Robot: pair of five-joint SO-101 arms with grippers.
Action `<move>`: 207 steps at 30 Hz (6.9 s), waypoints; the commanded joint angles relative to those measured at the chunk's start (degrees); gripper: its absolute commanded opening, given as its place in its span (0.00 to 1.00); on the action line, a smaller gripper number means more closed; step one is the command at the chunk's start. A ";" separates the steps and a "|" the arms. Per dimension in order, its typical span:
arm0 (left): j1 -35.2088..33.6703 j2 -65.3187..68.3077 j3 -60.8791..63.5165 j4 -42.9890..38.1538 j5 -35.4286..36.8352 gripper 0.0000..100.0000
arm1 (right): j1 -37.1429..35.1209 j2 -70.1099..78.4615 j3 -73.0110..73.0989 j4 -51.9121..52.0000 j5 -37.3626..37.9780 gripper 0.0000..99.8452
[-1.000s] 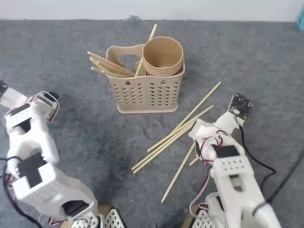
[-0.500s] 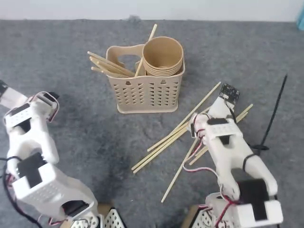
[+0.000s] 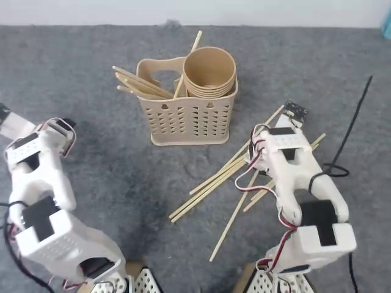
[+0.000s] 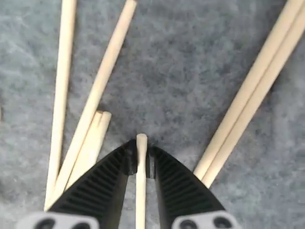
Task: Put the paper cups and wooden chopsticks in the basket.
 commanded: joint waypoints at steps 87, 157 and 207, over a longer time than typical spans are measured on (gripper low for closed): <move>1.41 -0.18 -2.51 -1.05 -1.49 0.33 | -16.48 -56.66 -20.13 3.74 8.18 0.14; 44.92 -58.37 18.59 41.05 -42.29 0.01 | 32.66 -71.25 53.98 -25.63 16.44 0.04; 69.27 46.68 -83.65 26.64 -42.37 0.27 | 36.79 -70.90 61.89 -51.38 16.53 0.04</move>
